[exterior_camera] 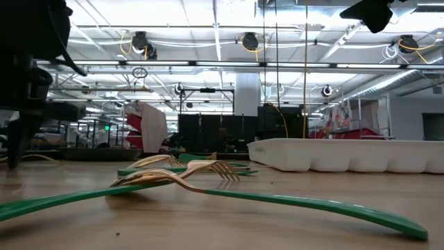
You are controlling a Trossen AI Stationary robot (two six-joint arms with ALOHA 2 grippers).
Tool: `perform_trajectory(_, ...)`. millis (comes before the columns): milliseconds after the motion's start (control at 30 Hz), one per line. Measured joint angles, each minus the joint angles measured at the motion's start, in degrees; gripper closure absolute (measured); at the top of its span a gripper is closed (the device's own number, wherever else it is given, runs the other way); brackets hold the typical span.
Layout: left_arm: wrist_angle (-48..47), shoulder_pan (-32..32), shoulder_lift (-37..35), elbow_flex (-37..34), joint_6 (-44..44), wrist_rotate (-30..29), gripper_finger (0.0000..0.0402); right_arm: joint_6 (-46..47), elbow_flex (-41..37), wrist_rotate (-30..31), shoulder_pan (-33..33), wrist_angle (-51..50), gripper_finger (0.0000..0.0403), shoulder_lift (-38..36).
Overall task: Sort silverware
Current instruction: Put the green knife on the silverware organizer
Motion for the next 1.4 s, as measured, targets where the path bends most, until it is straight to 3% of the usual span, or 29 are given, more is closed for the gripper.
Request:
perform_trajectory(333,0.1,-0.1,3.1,0.2,0.2,-0.3,0.0242,0.2,0.0,0.0,0.0,0.0,0.0156,0.0)
perform_trajectory(600,1.1,-0.1,3.2,0.2,2.1,-1.3,0.0369,0.2,0.0,0.0,0.0,0.0,0.0156,0.0)
perform_trajectory(1033,0.3,-0.1,3.2,2.2,4.7,-2.4,0.0370,0.0,0.0,0.0,0.0,-1.2,0.0156,0.0)
perform_trajectory(1400,-2.3,-0.1,1.3,9.6,6.4,-6.2,0.0370,0.0,0.0,0.0,0.0,-3.2,0.0156,0.0)
